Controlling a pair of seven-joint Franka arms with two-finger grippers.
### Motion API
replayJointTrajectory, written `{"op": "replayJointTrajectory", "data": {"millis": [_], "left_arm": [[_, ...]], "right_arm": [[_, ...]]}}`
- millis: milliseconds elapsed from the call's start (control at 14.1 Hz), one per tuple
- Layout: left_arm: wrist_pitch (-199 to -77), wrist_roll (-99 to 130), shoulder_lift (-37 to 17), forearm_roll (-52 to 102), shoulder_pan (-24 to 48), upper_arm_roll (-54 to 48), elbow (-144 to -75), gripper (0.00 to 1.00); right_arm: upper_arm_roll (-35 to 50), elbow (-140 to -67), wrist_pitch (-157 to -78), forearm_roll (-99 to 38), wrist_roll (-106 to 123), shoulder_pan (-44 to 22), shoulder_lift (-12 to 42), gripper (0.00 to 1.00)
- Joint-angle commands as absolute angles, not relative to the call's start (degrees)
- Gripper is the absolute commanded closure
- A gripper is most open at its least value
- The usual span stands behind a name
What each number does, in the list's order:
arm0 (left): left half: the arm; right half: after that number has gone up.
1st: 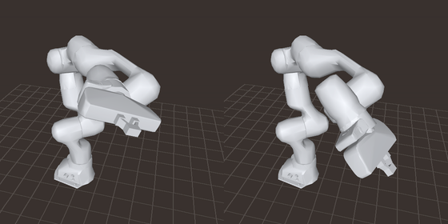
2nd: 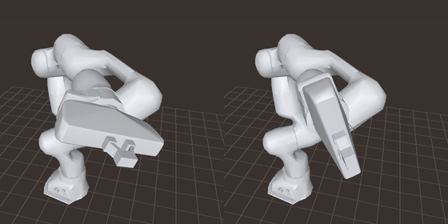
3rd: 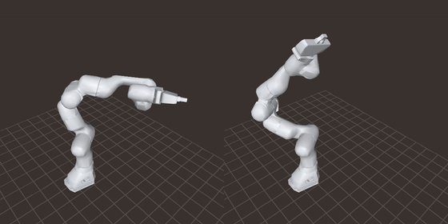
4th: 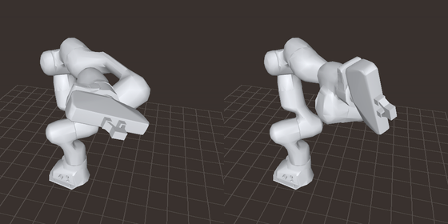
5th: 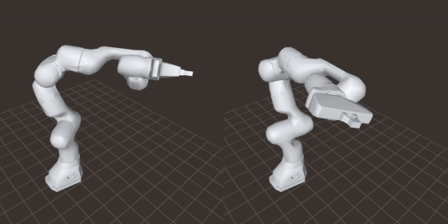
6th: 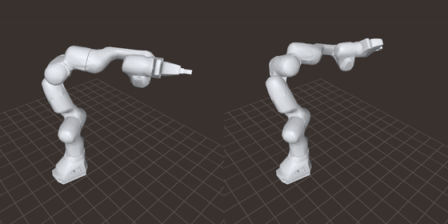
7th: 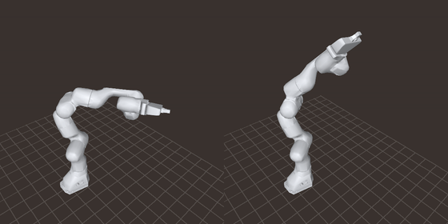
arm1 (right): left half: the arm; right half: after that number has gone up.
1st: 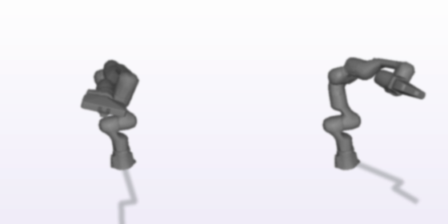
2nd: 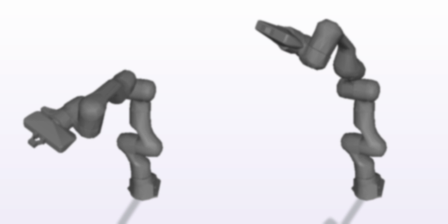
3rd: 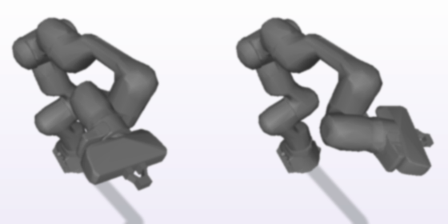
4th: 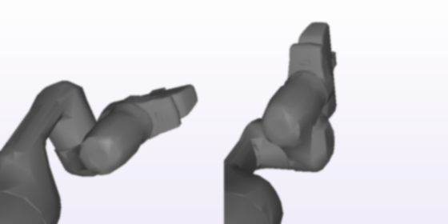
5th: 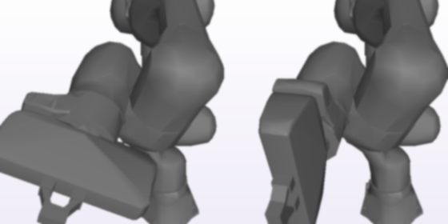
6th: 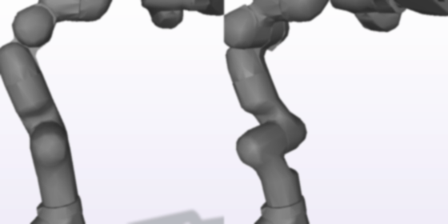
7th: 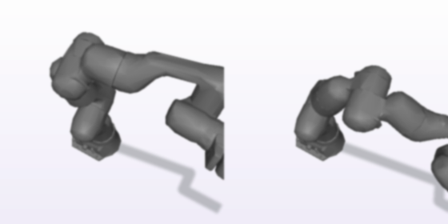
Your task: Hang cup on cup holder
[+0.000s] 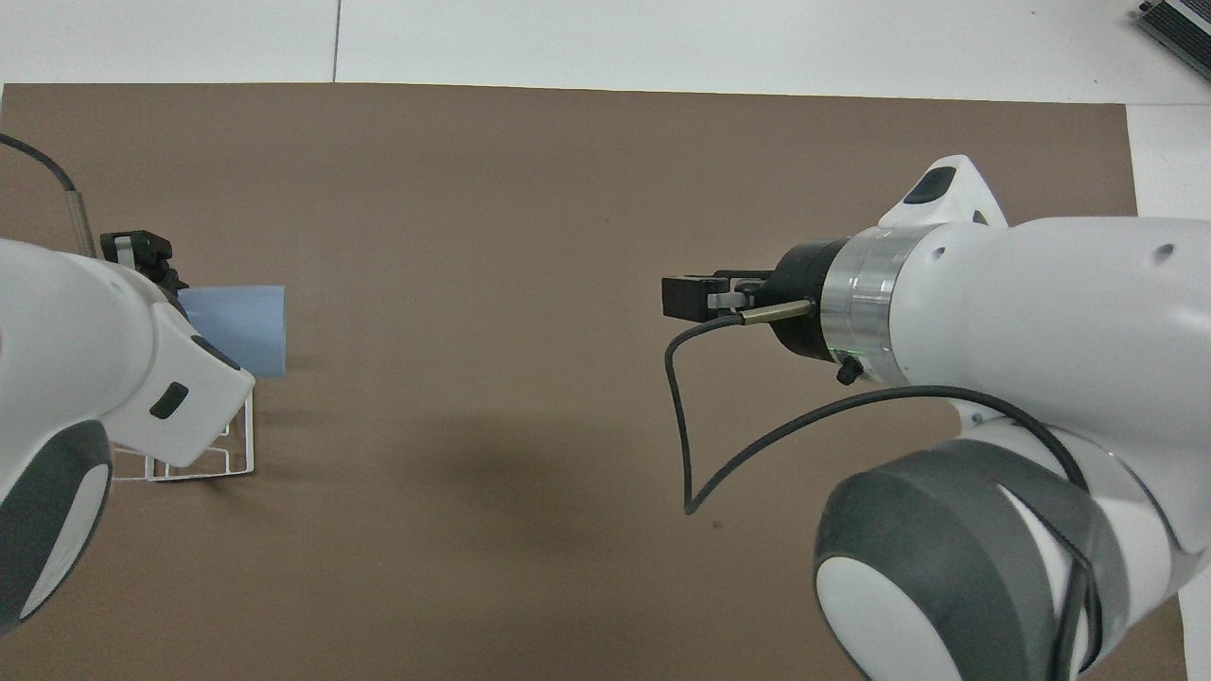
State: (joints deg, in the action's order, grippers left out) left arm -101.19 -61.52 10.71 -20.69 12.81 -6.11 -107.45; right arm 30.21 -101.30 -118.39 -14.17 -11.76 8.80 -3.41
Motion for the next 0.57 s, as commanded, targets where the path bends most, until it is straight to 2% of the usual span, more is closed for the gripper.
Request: {"op": "replayJointTrajectory", "data": {"millis": [0,285,498], "left_arm": [[-101.86,-61.00,14.06,-26.77,9.94,-6.59,-112.31,1.00],[-101.43,-58.80,13.01,-32.96,7.57,-6.68,-113.55,1.00],[-102.83,-57.13,12.57,-33.57,7.56,-6.68,-114.96,1.00]], "right_arm": [[30.59,-101.69,-112.09,-5.22,-10.63,10.63,-5.01,0.18],[30.41,-101.69,-104.17,4.21,-9.94,12.13,-5.80,0.18],[30.15,-101.78,-102.31,4.57,-3.28,14.41,-5.89,0.18]]}}
